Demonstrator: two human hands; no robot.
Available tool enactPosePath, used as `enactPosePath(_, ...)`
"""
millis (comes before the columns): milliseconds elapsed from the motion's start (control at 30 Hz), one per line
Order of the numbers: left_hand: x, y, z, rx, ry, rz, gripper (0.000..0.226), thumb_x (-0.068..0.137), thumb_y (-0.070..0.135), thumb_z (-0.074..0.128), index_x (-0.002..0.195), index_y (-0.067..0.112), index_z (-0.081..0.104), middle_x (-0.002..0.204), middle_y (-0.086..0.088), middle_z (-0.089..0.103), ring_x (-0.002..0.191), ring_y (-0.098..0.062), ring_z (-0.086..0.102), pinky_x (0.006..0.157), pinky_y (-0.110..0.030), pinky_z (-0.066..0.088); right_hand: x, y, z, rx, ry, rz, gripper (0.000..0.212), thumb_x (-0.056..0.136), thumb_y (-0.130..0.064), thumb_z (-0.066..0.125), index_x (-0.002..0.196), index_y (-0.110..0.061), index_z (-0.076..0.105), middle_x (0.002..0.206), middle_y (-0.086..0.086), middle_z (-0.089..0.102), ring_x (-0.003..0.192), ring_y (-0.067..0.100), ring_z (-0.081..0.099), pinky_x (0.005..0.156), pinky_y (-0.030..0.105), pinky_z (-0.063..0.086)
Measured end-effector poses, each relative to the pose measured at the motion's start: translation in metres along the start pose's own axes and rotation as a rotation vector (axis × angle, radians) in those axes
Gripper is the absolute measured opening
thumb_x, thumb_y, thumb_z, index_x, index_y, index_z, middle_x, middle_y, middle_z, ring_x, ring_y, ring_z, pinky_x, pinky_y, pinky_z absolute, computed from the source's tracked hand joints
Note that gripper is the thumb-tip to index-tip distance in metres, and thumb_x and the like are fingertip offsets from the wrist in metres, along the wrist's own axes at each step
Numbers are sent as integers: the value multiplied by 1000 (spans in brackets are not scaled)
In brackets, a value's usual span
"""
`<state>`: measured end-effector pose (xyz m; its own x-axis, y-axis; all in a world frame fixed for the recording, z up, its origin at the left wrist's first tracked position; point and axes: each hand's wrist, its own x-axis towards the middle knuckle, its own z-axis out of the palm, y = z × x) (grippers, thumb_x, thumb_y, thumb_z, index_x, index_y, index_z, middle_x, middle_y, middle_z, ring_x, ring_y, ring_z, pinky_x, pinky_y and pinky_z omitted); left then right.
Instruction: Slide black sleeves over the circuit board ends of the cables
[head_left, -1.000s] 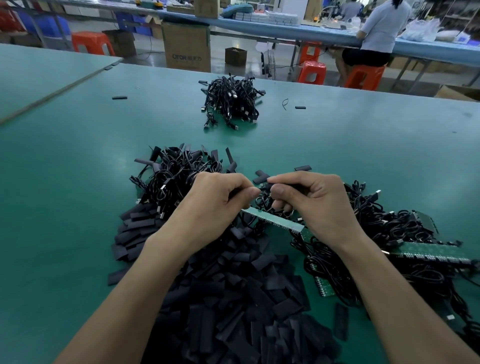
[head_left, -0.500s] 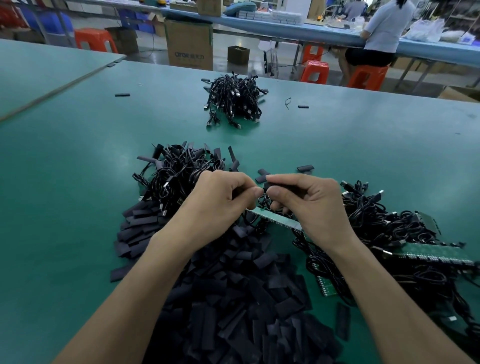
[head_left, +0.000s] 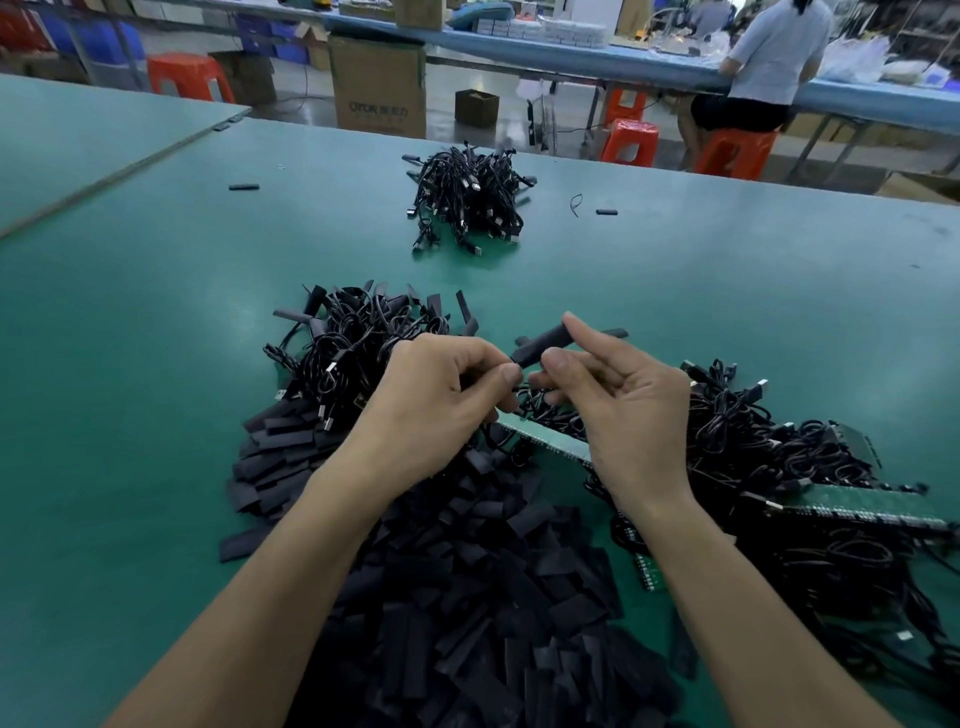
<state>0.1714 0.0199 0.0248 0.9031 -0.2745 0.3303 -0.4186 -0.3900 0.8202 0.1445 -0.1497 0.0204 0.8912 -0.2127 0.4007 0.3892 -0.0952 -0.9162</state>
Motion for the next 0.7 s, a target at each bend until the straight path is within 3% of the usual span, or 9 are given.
enactPosePath(100, 0, 0, 2, 1, -8, -6, 19, 97, 25, 65, 80, 26, 75, 70, 5, 73, 64, -21, 68, 64, -43, 57, 0, -1, 1, -25, -2, 10, 40, 81, -23, 76, 120, -26, 65, 86, -4, 78, 68, 12, 72, 69, 19, 56)
enactPosePath(167, 0, 1, 3, -23, 5, -14, 18, 97, 23, 66, 82, 27, 75, 70, 9, 73, 63, -13, 68, 61, -32, 56, 2, -2, 1, -12, -5, 20, 35, 83, -19, 76, 117, -26, 68, 85, -3, 78, 69, 15, 73, 67, 20, 56)
enactPosePath(333, 0, 3, 2, -55, -22, -21, 7, 93, 29, 71, 91, 25, 76, 76, 13, 74, 67, -7, 68, 64, -25, 54, 8, -7, -1, 22, 23, 79, 19, 89, -10, 73, 100, -25, 69, 76, 1, 76, 69, 15, 73, 63, 20, 53)
enactPosePath(500, 0, -3, -12, 149, -107, -72, 30, 80, 40, 81, 106, 33, 68, 90, 19, 67, 87, 11, 62, 71, -4, 47, 18, -19, -5, 115, 70, 101, 14, 92, -8, 69, 100, -20, 65, 75, 2, 75, 66, 13, 71, 59, 19, 51)
enactPosePath(567, 0, -4, -14, 167, -71, -98, 23, 82, 33, 82, 102, 32, 70, 86, 18, 67, 83, 12, 62, 67, -7, 51, 22, -24, -5, 122, 90, 95, 14, 93, -7, 68, 100, -19, 64, 74, 3, 74, 65, 14, 70, 59, 20, 51)
enactPosePath(633, 1, -3, -14, 150, -15, -102, 16, 83, 29, 81, 97, 30, 73, 85, 14, 71, 77, 4, 66, 71, -19, 58, 23, -27, -4, 77, 89, 98, 14, 95, -11, 66, 104, -21, 63, 77, 1, 75, 67, 14, 72, 60, 21, 52)
enactPosePath(700, 3, -2, -15, 80, 45, -117, 19, 83, 28, 81, 100, 31, 73, 88, 11, 73, 78, -2, 70, 75, -27, 61, 21, -28, -3, -75, 43, 112, 24, 98, -26, 63, 121, -25, 57, 84, -5, 76, 74, 10, 73, 67, 23, 55)
